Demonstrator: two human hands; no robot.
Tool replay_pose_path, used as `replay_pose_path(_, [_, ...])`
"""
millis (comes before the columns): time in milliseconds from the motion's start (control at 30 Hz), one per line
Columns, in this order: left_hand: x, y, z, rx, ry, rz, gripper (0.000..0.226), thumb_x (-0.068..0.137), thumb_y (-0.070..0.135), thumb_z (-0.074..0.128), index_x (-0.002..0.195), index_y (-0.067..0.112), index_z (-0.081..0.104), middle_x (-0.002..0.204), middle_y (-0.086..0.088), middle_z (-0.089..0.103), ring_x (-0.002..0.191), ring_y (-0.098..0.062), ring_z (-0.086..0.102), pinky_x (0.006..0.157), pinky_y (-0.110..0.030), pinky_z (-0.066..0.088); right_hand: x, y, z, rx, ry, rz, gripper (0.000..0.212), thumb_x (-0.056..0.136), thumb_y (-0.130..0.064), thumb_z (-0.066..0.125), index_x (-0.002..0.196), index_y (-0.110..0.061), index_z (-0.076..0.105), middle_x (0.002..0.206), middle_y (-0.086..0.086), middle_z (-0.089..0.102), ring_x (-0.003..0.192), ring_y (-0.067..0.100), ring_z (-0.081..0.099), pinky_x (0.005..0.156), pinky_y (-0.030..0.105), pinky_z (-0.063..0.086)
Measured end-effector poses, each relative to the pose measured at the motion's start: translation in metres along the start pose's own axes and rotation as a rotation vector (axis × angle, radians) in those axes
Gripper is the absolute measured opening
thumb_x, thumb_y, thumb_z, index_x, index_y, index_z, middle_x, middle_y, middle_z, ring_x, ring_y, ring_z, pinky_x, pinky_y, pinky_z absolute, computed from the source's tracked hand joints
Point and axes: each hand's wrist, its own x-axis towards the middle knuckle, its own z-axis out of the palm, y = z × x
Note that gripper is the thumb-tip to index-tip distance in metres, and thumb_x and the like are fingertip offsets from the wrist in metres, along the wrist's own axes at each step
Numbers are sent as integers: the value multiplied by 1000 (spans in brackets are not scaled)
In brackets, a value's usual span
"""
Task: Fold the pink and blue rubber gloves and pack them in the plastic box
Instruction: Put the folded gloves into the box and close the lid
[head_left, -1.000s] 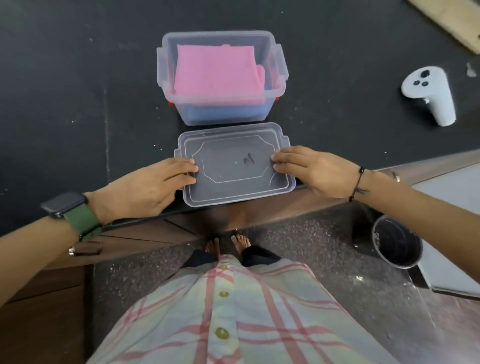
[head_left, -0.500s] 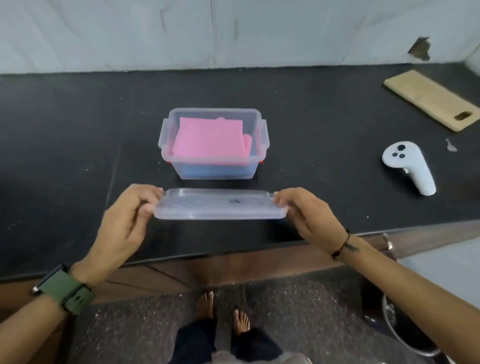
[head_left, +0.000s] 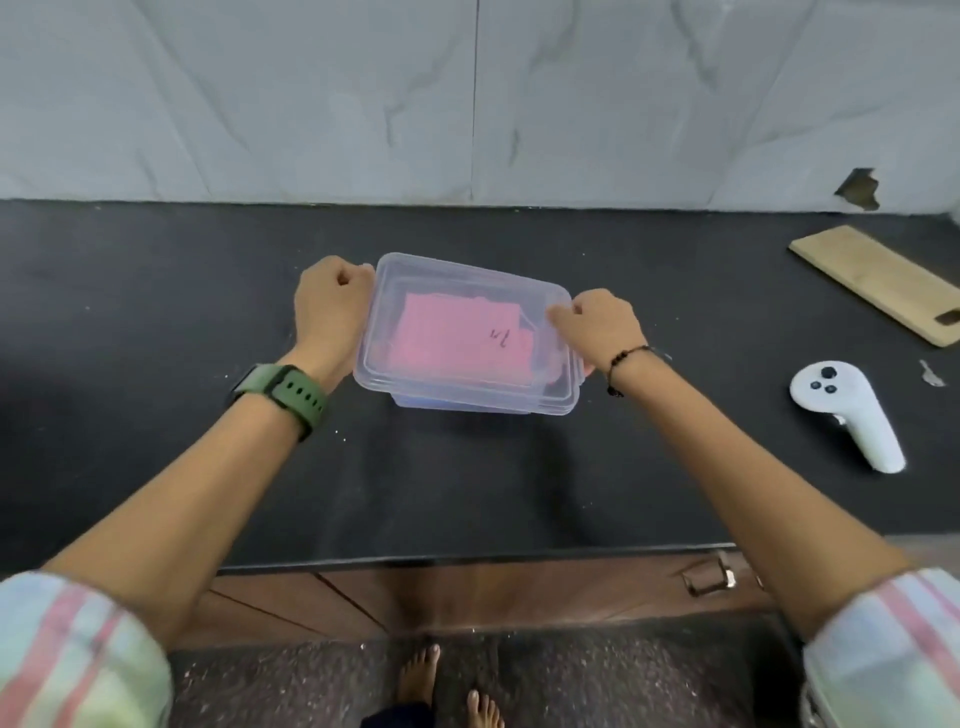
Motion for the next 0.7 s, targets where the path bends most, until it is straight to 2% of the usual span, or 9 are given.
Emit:
replay_pose_path(100, [15, 1, 5, 139, 33, 8, 42, 86, 11, 44, 50, 17, 23, 53, 1, 28, 51, -13, 22, 50, -28, 22, 18, -4, 9, -95, 55, -13, 39, 87, -23, 48, 54, -13, 28, 58, 3, 39, 58, 24, 43, 46, 22, 28])
replay_pose_path(200, [25, -4, 11, 227, 48, -6, 42, 88, 10, 42, 51, 15, 24, 53, 0, 29, 52, -13, 23, 52, -29, 22, 30, -11, 14, -141, 80, 2, 38, 88, -20, 45, 54, -11, 29, 58, 2, 36, 49, 18, 34, 45, 22, 25])
replay_pose_path(300, [28, -13, 17, 300, 56, -15, 42, 90, 10, 40, 51, 14, 24, 54, -1, 29, 52, -15, 23, 56, -30, 26, 36, -12, 20, -208, 102, -4, 40, 91, -18, 42, 54, -11, 30, 58, 3, 36, 52, 20, 37, 46, 23, 24])
replay_pose_path(367, [29, -18, 21, 311, 60, -14, 43, 91, 10, 40, 52, 13, 23, 54, -1, 30, 51, -14, 23, 59, -32, 27, 39, -11, 22, -240, 118, -14, 40, 91, -17, 41, 54, -11, 30, 59, 3, 36, 61, 24, 43, 52, 24, 29])
replay_pose_path(433, [31, -19, 24, 316, 60, 3, 43, 92, 11, 39, 52, 13, 22, 54, 0, 30, 51, -13, 23, 55, -29, 25, 41, -8, 24, -277, 127, -14, 40, 92, -16, 39, 54, -11, 30, 63, 6, 40, 67, 27, 45, 60, 29, 34])
replay_pose_path(533, [31, -19, 29, 311, 73, 40, 45, 95, 19, 38, 53, 14, 23, 54, 1, 30, 50, -12, 24, 48, -30, 21, 41, -5, 29, -310, 151, -19, 41, 94, -17, 37, 54, -11, 32, 66, 8, 43, 69, 29, 48, 62, 30, 35])
replay_pose_path(600, [31, -21, 30, 296, 83, 59, 46, 95, 29, 41, 54, 16, 27, 54, 2, 33, 50, -12, 28, 48, -28, 24, 41, -6, 32, -334, 158, -32, 36, 96, -18, 36, 65, -4, 47, 79, 14, 52, 76, 34, 55, 64, 30, 37])
replay_pose_path(633, [31, -22, 31, 302, 75, 71, 43, 94, 31, 45, 56, 15, 32, 56, 2, 37, 52, -12, 32, 50, -28, 26, 41, -7, 34, -354, 161, -38, 33, 97, -18, 35, 78, 0, 55, 91, 18, 57, 84, 37, 58, 66, 31, 38])
replay_pose_path(700, [33, -23, 31, 338, 40, 93, 30, 89, 27, 50, 66, 10, 45, 66, -4, 48, 61, -18, 42, 59, -28, 33, 42, -7, 36, -393, 168, -42, 32, 97, -18, 34, 100, 3, 59, 108, 21, 58, 97, 39, 59, 69, 33, 38])
